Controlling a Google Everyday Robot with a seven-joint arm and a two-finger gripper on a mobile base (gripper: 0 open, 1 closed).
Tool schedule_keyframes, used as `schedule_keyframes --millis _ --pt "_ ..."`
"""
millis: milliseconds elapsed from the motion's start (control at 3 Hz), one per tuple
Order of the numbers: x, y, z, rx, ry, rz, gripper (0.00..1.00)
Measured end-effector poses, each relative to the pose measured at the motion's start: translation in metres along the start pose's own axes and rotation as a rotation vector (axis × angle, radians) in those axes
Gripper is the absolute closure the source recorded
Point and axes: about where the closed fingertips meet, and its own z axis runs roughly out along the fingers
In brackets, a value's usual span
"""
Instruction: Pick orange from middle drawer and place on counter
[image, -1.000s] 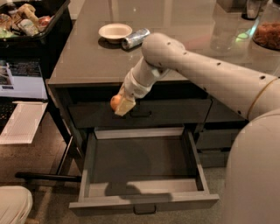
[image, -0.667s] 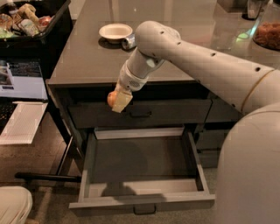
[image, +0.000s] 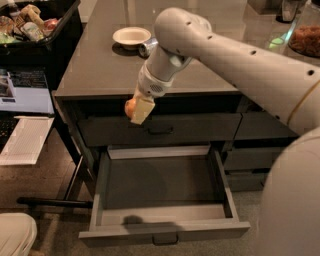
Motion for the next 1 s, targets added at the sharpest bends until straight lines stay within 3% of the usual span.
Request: schedule_keyframes --millis 333,667,1000 --pt "-0.013 0.008 -0.064 0.072 0.066 -0.016 1.00" --pt "-0.021 -0.011 -0.113 0.154 0.095 0.008 1.00" --pt "-0.008 -0.053 -0.127 0.234 0.056 0.103 1.00"
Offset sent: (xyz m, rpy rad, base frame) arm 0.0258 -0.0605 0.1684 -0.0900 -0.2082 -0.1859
